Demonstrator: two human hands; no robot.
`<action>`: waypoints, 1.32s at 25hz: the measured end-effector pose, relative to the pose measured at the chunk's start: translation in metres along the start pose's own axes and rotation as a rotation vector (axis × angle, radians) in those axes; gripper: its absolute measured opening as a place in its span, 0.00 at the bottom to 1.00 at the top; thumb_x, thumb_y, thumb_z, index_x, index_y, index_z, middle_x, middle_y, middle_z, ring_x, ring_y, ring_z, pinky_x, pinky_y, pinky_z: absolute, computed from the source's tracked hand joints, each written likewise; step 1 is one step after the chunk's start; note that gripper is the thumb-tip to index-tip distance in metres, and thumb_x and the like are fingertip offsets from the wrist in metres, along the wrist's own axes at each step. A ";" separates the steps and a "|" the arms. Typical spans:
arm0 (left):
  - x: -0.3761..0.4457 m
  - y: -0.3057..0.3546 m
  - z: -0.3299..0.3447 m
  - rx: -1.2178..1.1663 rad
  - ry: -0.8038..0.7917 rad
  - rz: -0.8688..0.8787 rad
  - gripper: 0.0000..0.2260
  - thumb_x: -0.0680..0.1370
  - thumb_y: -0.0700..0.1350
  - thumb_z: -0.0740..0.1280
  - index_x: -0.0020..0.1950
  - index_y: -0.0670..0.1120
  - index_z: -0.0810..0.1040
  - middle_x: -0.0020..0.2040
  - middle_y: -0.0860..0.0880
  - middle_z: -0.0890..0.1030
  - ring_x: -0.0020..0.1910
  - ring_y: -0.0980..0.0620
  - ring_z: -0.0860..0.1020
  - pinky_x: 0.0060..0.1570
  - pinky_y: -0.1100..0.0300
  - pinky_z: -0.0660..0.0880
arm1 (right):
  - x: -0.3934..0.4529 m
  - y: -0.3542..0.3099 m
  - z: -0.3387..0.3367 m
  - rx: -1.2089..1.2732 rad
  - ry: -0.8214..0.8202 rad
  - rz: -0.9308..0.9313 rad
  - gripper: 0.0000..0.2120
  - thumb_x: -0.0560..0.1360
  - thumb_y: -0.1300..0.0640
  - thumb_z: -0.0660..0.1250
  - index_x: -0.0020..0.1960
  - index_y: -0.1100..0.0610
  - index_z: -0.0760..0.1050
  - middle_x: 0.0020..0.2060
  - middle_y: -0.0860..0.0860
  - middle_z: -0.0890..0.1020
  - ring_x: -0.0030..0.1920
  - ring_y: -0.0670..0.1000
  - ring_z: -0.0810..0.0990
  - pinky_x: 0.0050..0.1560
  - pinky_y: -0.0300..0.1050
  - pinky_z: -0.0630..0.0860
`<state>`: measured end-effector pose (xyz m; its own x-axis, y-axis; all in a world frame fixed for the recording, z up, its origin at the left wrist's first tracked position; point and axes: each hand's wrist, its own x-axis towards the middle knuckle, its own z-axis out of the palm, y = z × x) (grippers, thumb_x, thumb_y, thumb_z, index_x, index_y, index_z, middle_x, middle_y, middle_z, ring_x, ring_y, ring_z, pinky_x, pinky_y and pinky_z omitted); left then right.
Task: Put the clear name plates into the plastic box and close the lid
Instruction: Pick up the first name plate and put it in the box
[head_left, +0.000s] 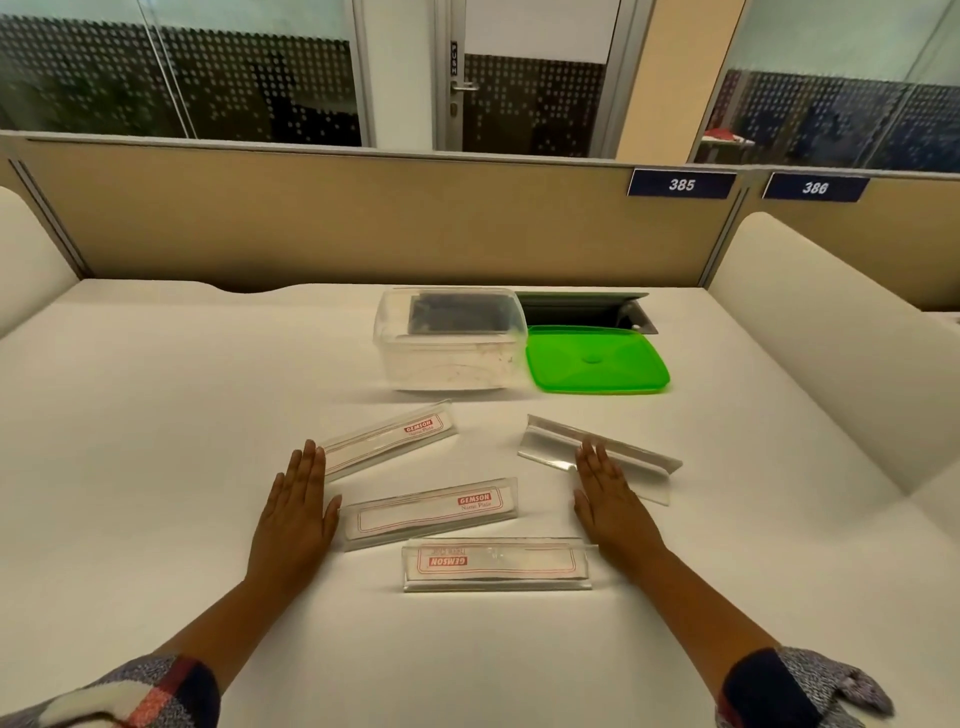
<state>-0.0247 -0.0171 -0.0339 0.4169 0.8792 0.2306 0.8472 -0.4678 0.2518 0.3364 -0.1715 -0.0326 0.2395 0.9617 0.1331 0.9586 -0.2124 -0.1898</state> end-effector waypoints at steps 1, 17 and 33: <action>0.000 0.000 0.000 -0.004 -0.003 0.003 0.38 0.72 0.64 0.30 0.73 0.41 0.47 0.76 0.44 0.52 0.75 0.49 0.51 0.73 0.52 0.51 | 0.001 0.001 0.001 0.000 -0.029 -0.004 0.26 0.81 0.53 0.49 0.75 0.57 0.42 0.76 0.53 0.44 0.76 0.50 0.42 0.73 0.40 0.38; 0.000 -0.002 0.001 0.009 -0.090 0.015 0.38 0.70 0.66 0.27 0.72 0.45 0.40 0.75 0.49 0.41 0.75 0.52 0.43 0.74 0.52 0.48 | 0.003 0.009 0.007 -0.020 -0.076 -0.020 0.26 0.81 0.50 0.50 0.75 0.56 0.47 0.77 0.52 0.50 0.76 0.48 0.46 0.74 0.41 0.39; -0.002 0.001 -0.003 -0.057 -0.059 -0.012 0.33 0.74 0.61 0.40 0.74 0.44 0.47 0.76 0.48 0.44 0.75 0.48 0.55 0.72 0.50 0.57 | 0.037 -0.046 -0.036 0.047 0.129 -0.369 0.12 0.74 0.61 0.67 0.57 0.60 0.79 0.59 0.57 0.80 0.63 0.57 0.77 0.62 0.54 0.73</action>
<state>-0.0252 -0.0196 -0.0311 0.4271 0.8876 0.1724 0.8327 -0.4604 0.3076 0.3065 -0.1325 0.0159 -0.0997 0.9416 0.3217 0.9765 0.1546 -0.1500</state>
